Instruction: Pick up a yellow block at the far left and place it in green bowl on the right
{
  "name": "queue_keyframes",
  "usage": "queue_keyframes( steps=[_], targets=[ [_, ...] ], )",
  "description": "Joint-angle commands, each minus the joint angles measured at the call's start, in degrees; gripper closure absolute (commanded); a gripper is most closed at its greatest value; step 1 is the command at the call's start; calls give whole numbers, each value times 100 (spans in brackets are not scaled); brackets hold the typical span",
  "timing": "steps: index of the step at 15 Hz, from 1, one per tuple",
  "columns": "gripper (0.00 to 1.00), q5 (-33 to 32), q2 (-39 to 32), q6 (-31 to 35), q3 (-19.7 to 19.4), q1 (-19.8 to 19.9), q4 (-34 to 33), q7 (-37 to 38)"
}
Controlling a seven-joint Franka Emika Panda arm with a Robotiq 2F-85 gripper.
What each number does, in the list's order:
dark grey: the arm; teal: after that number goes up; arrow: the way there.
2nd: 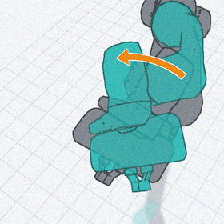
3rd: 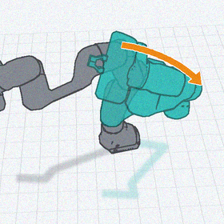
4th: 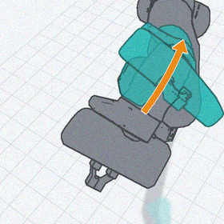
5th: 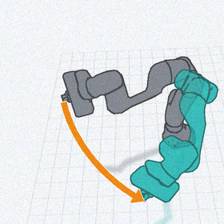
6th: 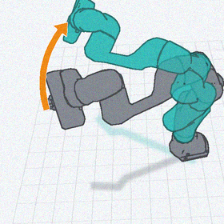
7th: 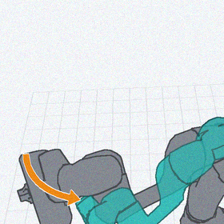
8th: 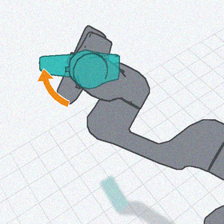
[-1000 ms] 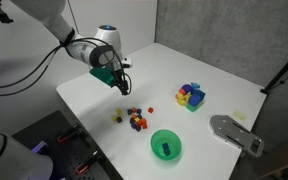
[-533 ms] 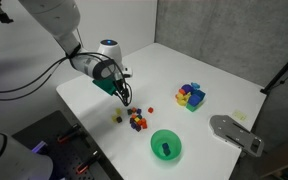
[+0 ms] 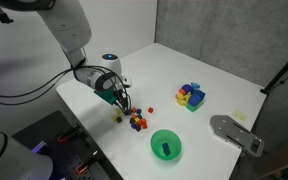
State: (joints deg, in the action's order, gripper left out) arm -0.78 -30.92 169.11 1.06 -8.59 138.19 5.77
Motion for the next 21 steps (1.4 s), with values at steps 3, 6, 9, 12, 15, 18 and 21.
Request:
queue_keyframes(
  steps=[3, 6, 9, 12, 15, 18, 21],
  targets=[
    [0, -3, -617, 107, -151, -221, -386, 100],
    [0, 7, -827, 36, -183, -266, -543, 103],
    [26, 3, -970, 23, -208, -328, -630, 105],
    [51, 1, -1058, 7, -203, -395, -686, 107],
    [75, 2, -924, -66, -160, -403, -642, 70],
    [93, -17, -512, -243, -186, -416, -497, 52],
    [90, -75, -53, -518, -288, -447, -347, 80]
  ],
)
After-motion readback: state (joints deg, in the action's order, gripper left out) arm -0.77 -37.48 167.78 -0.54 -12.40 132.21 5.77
